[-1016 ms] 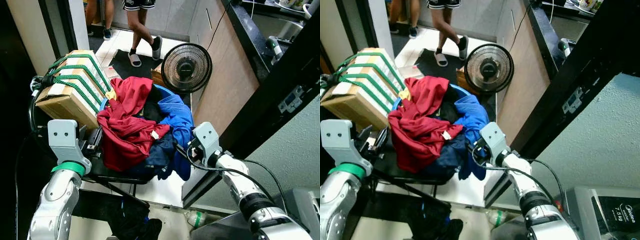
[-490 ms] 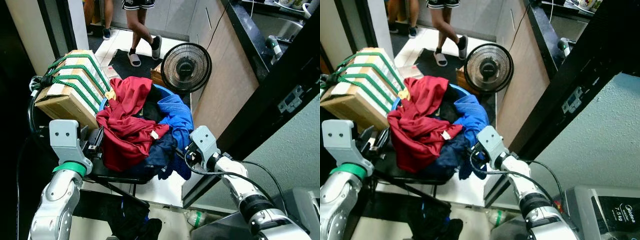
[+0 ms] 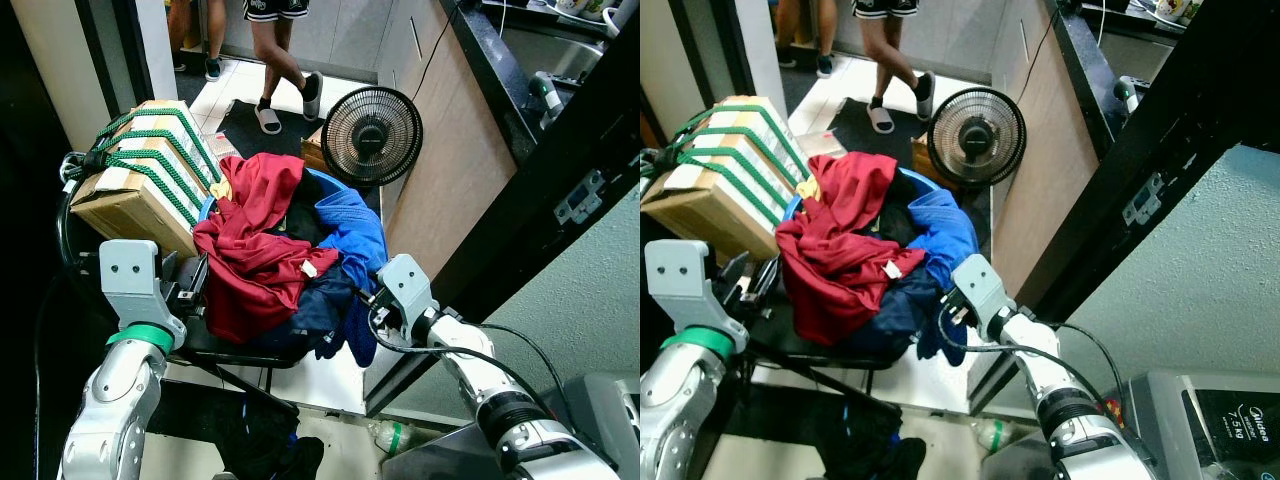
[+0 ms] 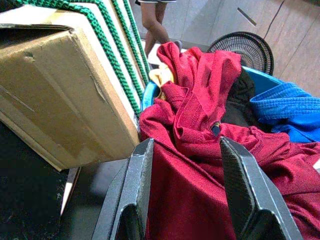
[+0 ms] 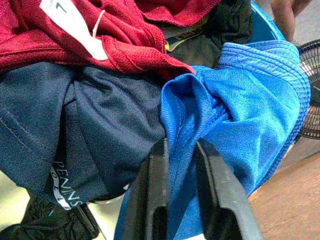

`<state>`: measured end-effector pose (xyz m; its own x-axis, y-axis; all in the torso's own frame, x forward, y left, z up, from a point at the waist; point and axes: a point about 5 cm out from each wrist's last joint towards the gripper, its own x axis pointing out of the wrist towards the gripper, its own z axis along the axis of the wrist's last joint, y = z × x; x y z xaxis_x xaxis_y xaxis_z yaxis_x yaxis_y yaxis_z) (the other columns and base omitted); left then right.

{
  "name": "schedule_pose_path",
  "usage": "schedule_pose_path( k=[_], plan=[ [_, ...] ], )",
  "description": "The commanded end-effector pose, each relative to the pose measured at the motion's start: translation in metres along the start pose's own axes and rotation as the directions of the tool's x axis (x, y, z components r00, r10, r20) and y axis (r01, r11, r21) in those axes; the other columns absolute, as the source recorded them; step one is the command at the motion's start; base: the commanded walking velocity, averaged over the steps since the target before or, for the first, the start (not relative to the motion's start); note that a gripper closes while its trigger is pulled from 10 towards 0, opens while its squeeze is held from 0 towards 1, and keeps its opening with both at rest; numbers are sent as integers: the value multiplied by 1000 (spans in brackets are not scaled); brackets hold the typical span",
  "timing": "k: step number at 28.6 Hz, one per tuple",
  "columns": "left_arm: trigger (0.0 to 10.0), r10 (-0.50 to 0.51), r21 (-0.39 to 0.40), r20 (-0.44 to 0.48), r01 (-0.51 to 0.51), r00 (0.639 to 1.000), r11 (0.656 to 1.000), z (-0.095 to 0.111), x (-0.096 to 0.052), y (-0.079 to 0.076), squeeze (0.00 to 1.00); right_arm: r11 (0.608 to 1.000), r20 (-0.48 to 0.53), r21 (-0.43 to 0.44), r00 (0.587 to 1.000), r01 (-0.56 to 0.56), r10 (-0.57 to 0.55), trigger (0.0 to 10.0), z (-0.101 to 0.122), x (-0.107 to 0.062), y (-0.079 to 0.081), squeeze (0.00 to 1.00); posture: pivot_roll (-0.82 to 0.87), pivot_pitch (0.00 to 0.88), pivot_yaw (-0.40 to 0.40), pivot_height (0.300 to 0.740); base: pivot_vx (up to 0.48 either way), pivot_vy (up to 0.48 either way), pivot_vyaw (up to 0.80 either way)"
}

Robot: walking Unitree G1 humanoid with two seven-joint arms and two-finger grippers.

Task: Clothes washing

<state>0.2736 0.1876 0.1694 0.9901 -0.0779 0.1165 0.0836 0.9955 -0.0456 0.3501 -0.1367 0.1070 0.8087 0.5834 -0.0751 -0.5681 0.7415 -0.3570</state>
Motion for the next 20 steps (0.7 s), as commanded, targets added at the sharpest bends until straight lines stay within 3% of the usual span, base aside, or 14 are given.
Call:
schedule_pose_path(
  k=[1, 8, 13, 15, 16, 19, 20],
  plan=[
    [10000, -9, -8, -9, 9, 1000, 1000, -2, -2, -3, 0, 1000, -27, 3, 1000, -12, 12, 275, -8, -4, 4, 0, 97, 81, -95, 740, 0, 0, 0],
    [10000, -16, -11, -2, 16, 1000, 1000, -1, 0, -5, 0, 1000, -14, 11, 1000, -6, 6, 0, -6, -4, 2, 0, 98, 61, -95, 740, 0, 0, 0],
    [10000, -14, -10, 3, 14, 1000, 1000, -1, 0, -4, 0, 994, 75, 86, 995, 65, -72, 0, 8, 0, -7, 0, 101, 51, -96, 740, 0, 0, 0],
    [10000, -13, -11, 5, 13, 1000, 1000, 0, 0, -3, 0, 987, 121, 123, 986, 104, -119, 0, 18, 3, -15, 0, 103, 43, -94, 740, 0, 0, 0],
    [10000, -11, -12, 10, 12, 1000, 1000, 1, 1, -2, 0, 960, 210, 214, 951, 183, -228, 0, 39, 6, -34, 0, 104, 33, -92, 740, 0, 0, 0],
    [10000, -11, -14, 12, 11, 1000, 1000, 1, 2, -2, 0, 939, 246, 266, 927, 216, -283, 0, 49, 7, -43, 0, 104, 33, -92, 740, 0, 0, 0],
    [10000, -11, -13, 15, 12, 1000, 1000, 2, 2, -1, 0, 916, 279, 316, 899, 246, -338, 0, 61, 8, -54, 0, 104, 33, -92, 740, 0, 0, 0]
  ],
)
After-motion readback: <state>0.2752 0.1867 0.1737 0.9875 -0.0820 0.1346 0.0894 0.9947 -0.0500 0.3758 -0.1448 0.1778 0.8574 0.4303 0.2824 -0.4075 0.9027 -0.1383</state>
